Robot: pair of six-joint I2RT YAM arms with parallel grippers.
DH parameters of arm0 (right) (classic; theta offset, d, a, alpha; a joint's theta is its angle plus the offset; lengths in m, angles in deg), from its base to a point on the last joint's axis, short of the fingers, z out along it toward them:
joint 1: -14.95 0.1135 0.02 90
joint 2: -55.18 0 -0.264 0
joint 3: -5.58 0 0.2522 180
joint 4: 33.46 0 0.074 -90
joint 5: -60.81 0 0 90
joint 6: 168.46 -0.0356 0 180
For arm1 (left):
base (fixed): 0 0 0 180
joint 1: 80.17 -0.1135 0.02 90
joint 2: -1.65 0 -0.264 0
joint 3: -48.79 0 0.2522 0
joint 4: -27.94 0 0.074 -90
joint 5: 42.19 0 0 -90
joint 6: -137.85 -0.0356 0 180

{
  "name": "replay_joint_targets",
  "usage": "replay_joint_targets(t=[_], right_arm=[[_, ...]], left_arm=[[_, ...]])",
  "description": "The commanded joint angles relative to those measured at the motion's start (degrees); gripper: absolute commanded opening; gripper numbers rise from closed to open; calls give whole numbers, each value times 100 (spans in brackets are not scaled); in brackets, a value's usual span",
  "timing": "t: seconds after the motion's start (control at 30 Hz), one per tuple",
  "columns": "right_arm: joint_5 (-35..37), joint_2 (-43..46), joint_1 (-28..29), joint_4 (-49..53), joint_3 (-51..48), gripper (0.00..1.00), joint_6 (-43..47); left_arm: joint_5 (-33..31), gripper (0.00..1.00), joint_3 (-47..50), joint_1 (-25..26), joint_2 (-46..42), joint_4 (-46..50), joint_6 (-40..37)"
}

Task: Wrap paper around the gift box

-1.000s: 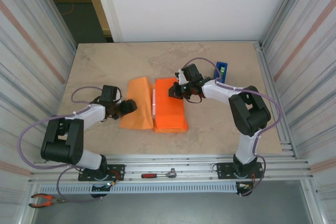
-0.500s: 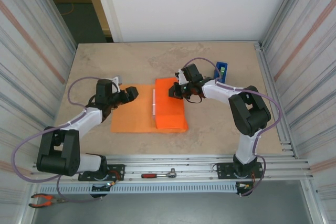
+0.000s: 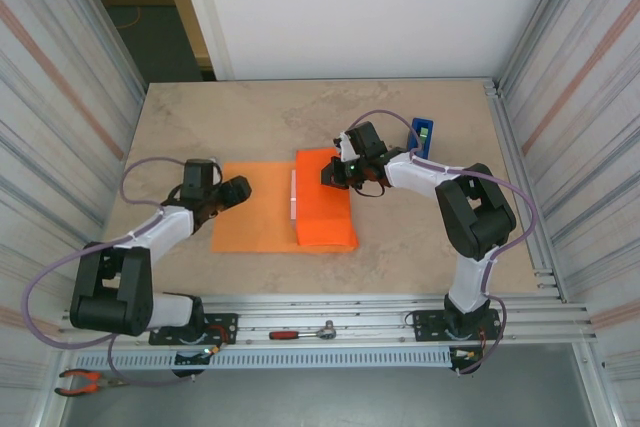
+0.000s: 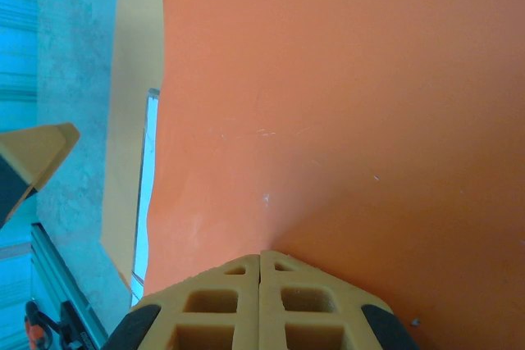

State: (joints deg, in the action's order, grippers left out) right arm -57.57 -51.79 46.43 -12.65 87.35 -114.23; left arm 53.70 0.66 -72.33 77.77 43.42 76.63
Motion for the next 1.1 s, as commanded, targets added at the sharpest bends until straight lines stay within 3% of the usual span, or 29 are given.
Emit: replay_joint_targets(t=[0.0,0.53,0.9,1.07], right_arm=[[313,-396,16,394,-266,0,-62],[289,-351,7,385,-273,0,-44],[280,-339,-1,393,-279,0,-35],[279,-329,-11,388,-286,0,-35]], left_arm=[[-538,75,7,-93,28,420,73],[-348,75,-274,-116,783,812,231],[-971,77,-34,-107,128,1048,653],[-793,77,-78,-113,273,1007,569]])
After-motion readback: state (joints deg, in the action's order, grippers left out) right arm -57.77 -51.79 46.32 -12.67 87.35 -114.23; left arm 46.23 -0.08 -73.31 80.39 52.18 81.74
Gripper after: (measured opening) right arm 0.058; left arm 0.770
